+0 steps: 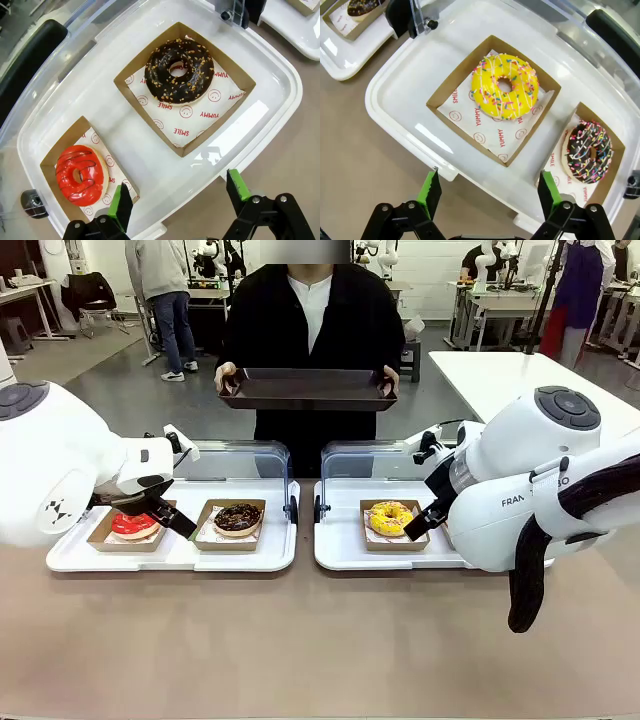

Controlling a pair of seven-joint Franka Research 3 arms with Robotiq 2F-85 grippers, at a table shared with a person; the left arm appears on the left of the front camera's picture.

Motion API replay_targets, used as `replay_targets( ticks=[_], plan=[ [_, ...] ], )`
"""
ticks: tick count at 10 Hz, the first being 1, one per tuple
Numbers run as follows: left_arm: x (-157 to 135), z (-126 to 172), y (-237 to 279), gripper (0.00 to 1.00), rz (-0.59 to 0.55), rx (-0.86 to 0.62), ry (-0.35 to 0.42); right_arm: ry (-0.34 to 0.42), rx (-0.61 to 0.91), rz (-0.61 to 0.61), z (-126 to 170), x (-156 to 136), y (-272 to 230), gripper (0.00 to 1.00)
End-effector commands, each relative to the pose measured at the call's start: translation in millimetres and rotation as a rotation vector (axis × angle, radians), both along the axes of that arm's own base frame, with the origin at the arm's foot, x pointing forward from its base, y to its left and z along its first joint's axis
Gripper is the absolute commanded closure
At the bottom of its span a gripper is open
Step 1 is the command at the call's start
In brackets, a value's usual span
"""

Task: Provide the desired donut to the person.
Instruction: Pick up and lift the Paper togo box containing the Donut pointed at by the person.

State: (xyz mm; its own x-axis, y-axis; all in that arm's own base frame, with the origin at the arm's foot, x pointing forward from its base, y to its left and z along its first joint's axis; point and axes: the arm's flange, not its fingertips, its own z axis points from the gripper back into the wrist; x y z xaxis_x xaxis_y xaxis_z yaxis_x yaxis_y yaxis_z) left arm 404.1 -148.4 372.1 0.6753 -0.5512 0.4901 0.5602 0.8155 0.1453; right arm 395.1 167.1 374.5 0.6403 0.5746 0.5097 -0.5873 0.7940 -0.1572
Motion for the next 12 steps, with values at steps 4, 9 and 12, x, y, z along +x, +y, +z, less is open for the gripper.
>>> replay_targets(
  ticks=[4,9,12],
  plan=[
    [-0.1,-0.1,-0.1,0.00,0.000,0.000,0.000,0.000,0.000,0.000,0.0,0.0,0.0,0.00],
    [-0.1,-0.1,-0.1,0.00,0.000,0.000,0.000,0.000,0.000,0.000,0.0,0.0,0.0,0.00],
    [-0.1,-0.1,-0.1,0.00,0.000,0.000,0.000,0.000,0.000,0.000,0.0,0.0,0.0,0.00]
  ],
)
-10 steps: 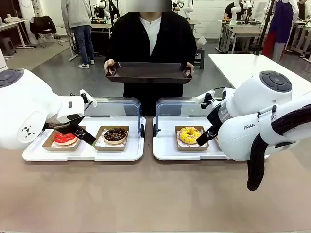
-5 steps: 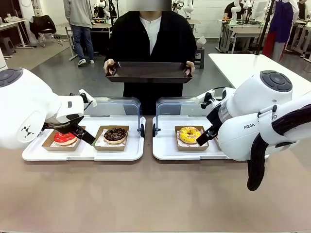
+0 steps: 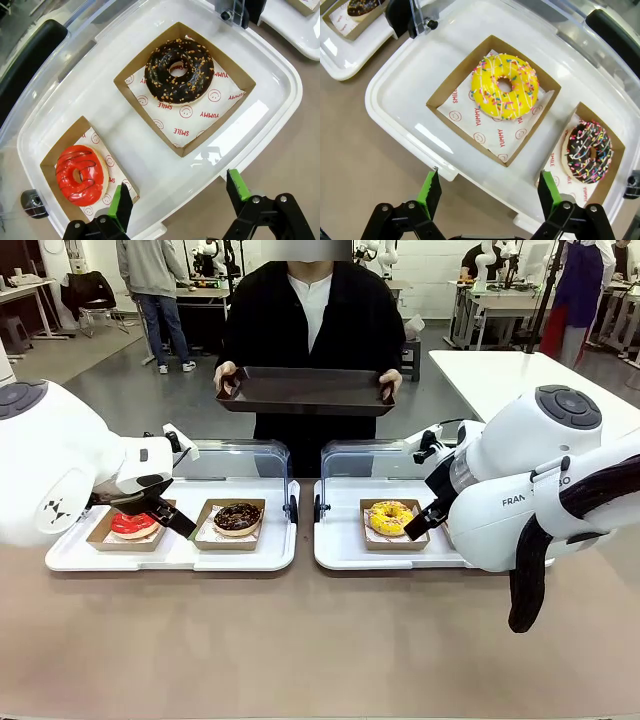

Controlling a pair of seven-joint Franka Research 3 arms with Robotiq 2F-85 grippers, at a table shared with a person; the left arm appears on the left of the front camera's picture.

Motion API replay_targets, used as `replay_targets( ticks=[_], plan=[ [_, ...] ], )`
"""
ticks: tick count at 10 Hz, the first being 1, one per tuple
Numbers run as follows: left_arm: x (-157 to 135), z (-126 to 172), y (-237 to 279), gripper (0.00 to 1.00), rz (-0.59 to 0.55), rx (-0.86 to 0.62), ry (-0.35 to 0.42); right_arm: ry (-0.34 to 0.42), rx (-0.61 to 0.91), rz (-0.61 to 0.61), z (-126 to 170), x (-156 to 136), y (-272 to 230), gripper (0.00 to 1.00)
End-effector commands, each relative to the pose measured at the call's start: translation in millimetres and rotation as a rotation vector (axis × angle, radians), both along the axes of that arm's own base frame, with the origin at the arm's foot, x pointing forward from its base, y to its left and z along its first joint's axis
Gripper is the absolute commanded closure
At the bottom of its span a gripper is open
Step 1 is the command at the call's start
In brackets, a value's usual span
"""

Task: Provide the desired donut to the person.
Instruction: Pick up and lift the Paper togo box containing the Donut pointed at by the person.

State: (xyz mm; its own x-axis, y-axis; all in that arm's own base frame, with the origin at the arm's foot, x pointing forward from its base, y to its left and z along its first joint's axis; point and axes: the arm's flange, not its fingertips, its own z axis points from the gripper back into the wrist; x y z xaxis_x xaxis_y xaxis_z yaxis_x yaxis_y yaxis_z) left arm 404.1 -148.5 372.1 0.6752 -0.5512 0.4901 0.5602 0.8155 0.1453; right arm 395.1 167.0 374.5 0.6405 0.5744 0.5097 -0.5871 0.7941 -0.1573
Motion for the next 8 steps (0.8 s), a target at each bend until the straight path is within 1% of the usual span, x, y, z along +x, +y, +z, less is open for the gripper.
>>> replay_targets(
  ticks=[1,2,3,4,5,6,7,8],
  plan=[
    [-0.1,-0.1,0.0,0.00,0.000,0.000,0.000,0.000,0.000,0.000,0.0,0.0,0.1,0.00],
    [0.0,0.0,0.0,0.00,0.000,0.000,0.000,0.000,0.000,0.000,0.0,0.0,0.0,0.00],
    [-9.2,31.3,10.2,0.00,-0.040,-0.028,0.009,-0.024,-0.008,0.039,28.6,-7.1,-11.6,0.00],
    [-24.0,62.8,24.9,0.00,-0.061,-0.033,-0.002,-0.040,-0.044,0.082,57.6,-24.2,-21.8,0.00],
    [-38.4,93.0,37.5,0.00,-0.081,-0.003,0.004,-0.037,-0.040,0.092,88.9,-42.6,-34.6,0.00],
    [-51.3,128.2,54.2,0.00,-0.119,-0.023,0.023,-0.051,-0.046,0.097,126.0,-66.3,-52.1,0.00],
    [-59.0,154.1,71.7,0.00,-0.137,-0.035,0.049,-0.026,-0.052,0.151,156.4,-88.9,-65.4,0.00],
    [-61.0,178.0,87.8,0.00,-0.153,-0.053,0.058,-0.011,-0.060,0.150,181.7,-105.6,-78.0,0.00]
  ],
)
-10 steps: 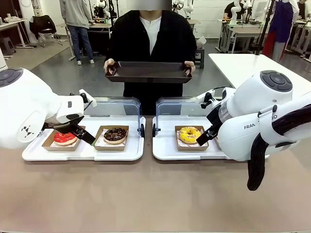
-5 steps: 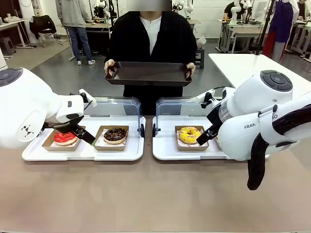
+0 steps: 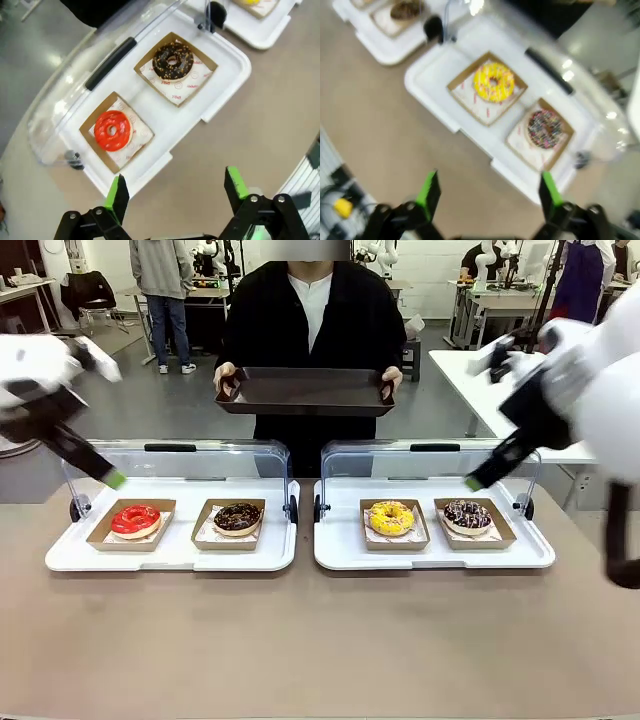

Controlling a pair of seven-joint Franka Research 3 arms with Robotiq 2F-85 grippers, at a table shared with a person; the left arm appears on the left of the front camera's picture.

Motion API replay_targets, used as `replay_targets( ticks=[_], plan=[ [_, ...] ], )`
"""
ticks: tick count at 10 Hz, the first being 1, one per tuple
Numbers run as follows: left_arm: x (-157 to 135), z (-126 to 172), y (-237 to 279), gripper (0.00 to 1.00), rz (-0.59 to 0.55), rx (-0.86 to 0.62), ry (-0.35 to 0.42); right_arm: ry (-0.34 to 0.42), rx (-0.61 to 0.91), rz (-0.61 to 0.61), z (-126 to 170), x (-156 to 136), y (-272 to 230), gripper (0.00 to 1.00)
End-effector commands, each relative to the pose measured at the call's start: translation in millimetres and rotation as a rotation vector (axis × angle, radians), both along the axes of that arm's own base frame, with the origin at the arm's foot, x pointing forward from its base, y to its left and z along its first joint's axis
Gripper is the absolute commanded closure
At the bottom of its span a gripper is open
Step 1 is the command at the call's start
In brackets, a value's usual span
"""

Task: Provide the desired donut to the person.
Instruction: Pick up and lift the Paper togo box containing the Donut pointed at by the person.

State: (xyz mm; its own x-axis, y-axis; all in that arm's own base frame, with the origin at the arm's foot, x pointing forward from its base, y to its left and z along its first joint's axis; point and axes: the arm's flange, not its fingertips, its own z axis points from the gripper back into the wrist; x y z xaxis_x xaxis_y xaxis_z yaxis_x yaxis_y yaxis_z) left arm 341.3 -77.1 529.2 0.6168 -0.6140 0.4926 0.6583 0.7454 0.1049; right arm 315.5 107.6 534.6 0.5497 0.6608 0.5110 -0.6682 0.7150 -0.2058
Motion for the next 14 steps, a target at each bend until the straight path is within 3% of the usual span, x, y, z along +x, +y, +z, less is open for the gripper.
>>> replay_targets(
  ticks=[1,3,4,9,10,11,14],
  plan=[
    [-2.1,42.5,28.2,0.00,-0.045,-0.041,0.012,0.015,0.009,0.003,43.0,-38.2,-28.4,0.00],
    [-4.9,68.9,31.9,0.00,-0.009,-0.048,-0.061,0.032,0.011,-0.140,56.5,-31.4,-36.6,0.00],
    [-15.7,55.2,33.5,0.00,-0.023,-0.031,-0.010,0.002,0.024,-0.001,50.7,-48.5,-31.3,0.00],
    [-15.7,56.0,32.3,0.00,-0.016,-0.028,-0.003,0.012,0.020,-0.021,60.7,-49.6,-33.2,0.00],
    [12.6,64.6,60.4,0.00,-0.225,-0.120,0.123,0.057,-0.002,0.062,77.5,-34.6,-59.7,0.00],
    [33.1,79.7,81.8,0.00,-0.294,-0.210,0.152,0.131,0.126,0.148,97.5,-18.8,-91.2,0.00],
    [77.4,131.1,143.6,0.00,-0.447,-0.439,0.059,0.115,0.422,0.322,168.0,14.3,-178.3,0.00]
  ],
)
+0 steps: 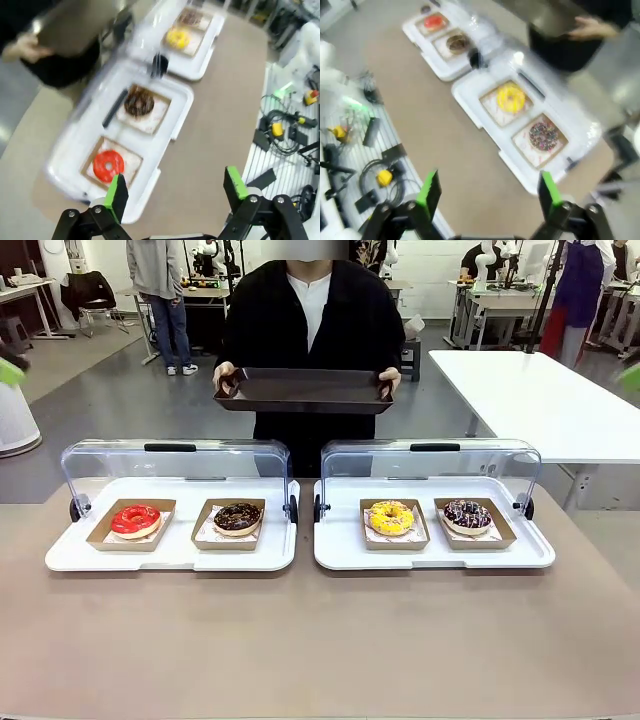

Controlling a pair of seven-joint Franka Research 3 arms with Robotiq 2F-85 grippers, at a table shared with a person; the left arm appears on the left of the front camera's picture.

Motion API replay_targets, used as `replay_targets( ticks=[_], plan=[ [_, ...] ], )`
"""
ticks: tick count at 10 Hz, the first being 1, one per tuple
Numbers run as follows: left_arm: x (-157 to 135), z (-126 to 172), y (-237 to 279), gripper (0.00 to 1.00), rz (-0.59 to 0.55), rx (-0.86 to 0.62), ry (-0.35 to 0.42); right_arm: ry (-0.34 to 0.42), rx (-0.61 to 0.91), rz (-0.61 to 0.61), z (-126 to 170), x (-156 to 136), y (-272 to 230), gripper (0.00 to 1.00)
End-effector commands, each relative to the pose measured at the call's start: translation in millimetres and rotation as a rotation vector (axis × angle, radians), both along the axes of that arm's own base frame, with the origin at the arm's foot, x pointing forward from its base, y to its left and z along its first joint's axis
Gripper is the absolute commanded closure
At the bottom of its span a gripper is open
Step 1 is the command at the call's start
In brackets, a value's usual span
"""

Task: Provide the desired donut to the person.
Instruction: Pick up and lift the Paper togo box containing the Donut pointed at by the person.

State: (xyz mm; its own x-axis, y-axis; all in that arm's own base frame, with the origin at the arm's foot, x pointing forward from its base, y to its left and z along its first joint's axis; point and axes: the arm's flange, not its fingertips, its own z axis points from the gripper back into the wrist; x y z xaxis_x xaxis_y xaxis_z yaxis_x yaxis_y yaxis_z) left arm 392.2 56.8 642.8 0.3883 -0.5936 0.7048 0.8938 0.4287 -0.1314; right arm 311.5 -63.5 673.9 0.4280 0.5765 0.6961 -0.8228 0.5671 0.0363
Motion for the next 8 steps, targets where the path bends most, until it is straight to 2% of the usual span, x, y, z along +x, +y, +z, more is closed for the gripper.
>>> replay_targets(
  ticks=[1,3,5,6,8],
  plan=[
    [30.7,24.6,23.5,0.00,-0.098,-0.123,0.020,0.075,0.170,0.153,41.2,21.3,-29.4,0.00],
    [39.0,22.9,56.6,0.00,-0.146,-0.193,-0.052,0.072,0.234,0.235,38.0,33.8,-70.9,0.00],
    [44.0,-1.3,84.5,0.00,-0.125,-0.262,-0.077,0.082,0.295,0.338,5.7,46.9,-100.9,0.00],
    [40.8,-13.1,97.6,0.00,-0.143,-0.298,-0.082,0.089,0.267,0.368,-14.1,48.5,-109.3,0.00],
    [28.0,-27.1,112.1,0.00,-0.176,-0.310,-0.118,0.037,0.187,0.363,-48.4,45.5,-119.0,0.00]
  ],
)
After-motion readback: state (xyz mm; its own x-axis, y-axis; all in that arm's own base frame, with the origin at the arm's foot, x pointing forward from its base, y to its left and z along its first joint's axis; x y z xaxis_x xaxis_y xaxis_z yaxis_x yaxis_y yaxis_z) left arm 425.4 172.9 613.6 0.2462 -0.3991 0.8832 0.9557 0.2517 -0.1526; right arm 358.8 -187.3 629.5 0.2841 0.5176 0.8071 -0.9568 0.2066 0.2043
